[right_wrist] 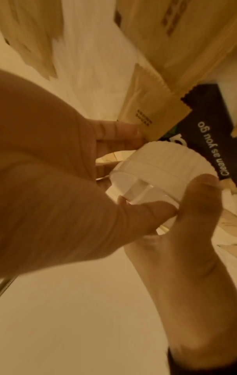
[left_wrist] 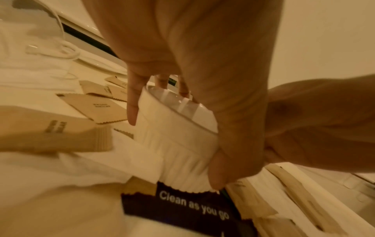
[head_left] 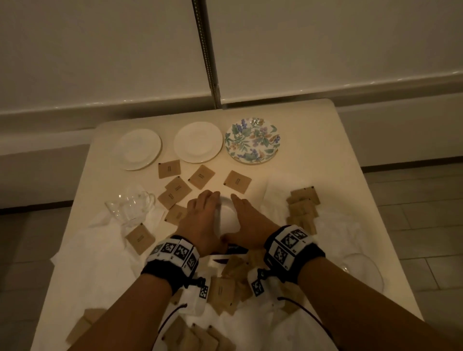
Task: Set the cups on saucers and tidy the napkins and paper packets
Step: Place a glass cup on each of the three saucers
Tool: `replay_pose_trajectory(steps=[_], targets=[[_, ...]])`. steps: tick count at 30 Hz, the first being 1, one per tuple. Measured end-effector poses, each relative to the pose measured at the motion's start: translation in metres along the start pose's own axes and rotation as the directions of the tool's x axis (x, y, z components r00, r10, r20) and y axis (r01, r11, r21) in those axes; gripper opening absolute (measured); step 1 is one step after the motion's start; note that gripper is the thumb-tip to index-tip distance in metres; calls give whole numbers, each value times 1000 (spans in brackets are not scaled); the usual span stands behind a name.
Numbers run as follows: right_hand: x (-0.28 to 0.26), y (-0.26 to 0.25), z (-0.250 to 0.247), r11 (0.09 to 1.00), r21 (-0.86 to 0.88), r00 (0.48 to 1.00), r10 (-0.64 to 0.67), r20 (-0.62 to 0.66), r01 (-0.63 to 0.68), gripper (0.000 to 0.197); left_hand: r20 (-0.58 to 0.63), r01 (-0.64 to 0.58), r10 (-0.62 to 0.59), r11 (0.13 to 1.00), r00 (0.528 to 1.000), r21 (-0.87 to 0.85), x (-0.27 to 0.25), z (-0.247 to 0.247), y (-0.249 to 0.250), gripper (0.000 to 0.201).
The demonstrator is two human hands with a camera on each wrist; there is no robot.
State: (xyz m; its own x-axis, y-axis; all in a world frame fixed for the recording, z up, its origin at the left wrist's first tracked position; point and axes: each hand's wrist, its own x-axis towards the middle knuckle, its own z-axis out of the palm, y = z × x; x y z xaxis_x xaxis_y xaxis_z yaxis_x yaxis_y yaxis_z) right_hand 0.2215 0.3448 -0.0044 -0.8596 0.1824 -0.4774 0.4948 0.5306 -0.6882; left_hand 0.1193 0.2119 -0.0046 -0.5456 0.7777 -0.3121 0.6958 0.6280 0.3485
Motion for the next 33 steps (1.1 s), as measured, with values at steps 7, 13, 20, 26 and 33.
replay_pose_trajectory(steps=[7,13,20,26,33], targets=[[-27,21,-15,990,64,947,141,-287,-128,61,-9,17,-18,996,1000,-90,-49,1,0,135],[-58,22,8,967,-254,992,-20,-123,-12,52,56,45,-42,997,998,-57,-91,15,2,129],[-68,30,53,869,-494,998,-8,-62,-24,70,-34,70,-74,992,997,-102,-91,21,-9,127],[-68,31,64,884,-467,995,-48,-87,2,32,-51,79,-81,996,995,-41,-36,5,-14,131],[-68,15,57,881,-472,999,1,-39,-19,70,-30,49,-49,999,998,3,4,0,-2,129]])
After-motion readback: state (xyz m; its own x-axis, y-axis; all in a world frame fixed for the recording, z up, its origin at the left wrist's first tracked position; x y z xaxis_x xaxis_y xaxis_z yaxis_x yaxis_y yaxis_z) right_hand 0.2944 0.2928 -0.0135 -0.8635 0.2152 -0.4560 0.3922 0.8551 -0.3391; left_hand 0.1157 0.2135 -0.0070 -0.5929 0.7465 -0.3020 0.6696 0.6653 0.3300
